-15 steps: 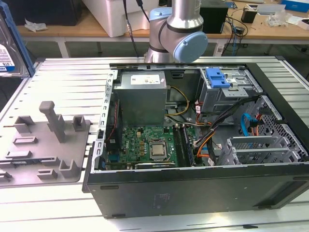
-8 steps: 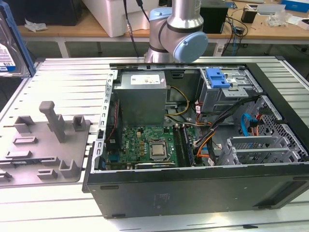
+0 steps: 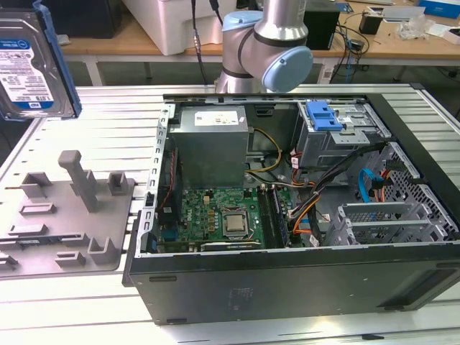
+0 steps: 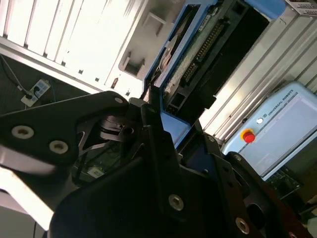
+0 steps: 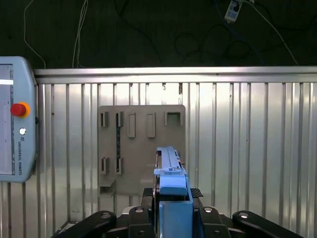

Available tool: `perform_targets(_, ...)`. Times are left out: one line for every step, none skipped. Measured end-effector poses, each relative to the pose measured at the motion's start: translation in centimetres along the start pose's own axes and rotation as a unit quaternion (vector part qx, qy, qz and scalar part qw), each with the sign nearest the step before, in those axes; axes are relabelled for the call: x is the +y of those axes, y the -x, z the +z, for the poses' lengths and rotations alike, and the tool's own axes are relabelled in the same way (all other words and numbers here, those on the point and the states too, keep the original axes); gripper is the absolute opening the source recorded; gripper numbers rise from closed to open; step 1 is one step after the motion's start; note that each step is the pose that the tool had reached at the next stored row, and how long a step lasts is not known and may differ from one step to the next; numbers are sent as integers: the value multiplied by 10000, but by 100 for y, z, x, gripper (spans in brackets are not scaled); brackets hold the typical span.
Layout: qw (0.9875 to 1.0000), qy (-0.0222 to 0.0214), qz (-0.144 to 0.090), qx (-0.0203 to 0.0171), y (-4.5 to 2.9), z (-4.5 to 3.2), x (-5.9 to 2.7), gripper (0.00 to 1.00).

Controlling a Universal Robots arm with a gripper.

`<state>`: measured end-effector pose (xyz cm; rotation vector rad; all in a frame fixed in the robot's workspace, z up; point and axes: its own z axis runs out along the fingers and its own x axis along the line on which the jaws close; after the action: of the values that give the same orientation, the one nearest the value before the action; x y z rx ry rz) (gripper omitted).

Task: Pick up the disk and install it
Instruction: 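Pick up the disk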

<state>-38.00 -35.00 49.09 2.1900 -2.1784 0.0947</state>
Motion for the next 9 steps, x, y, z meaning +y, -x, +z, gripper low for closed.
perform_targets(10000,1,0,0,-10,-1,-40,36)
perform_targets(10000,1,0,0,-27,-1,-105,36)
perform_targets(10000,1,-1,0,-35,-1,-135,36)
perform_targets(10000,2,0,0,-48,-1,-185,36)
perform_targets(10000,2,0,0,-57,-1,-223,36)
perform_targets(10000,3,0,0,-65,-2,-251,36)
perform_targets(10000,4,0,0,-75,-2,-287,36)
perform_targets(10000,4,0,0,-83,-3,-315,36)
perform_targets(10000,5,-1,0,-101,-3,-378,36)
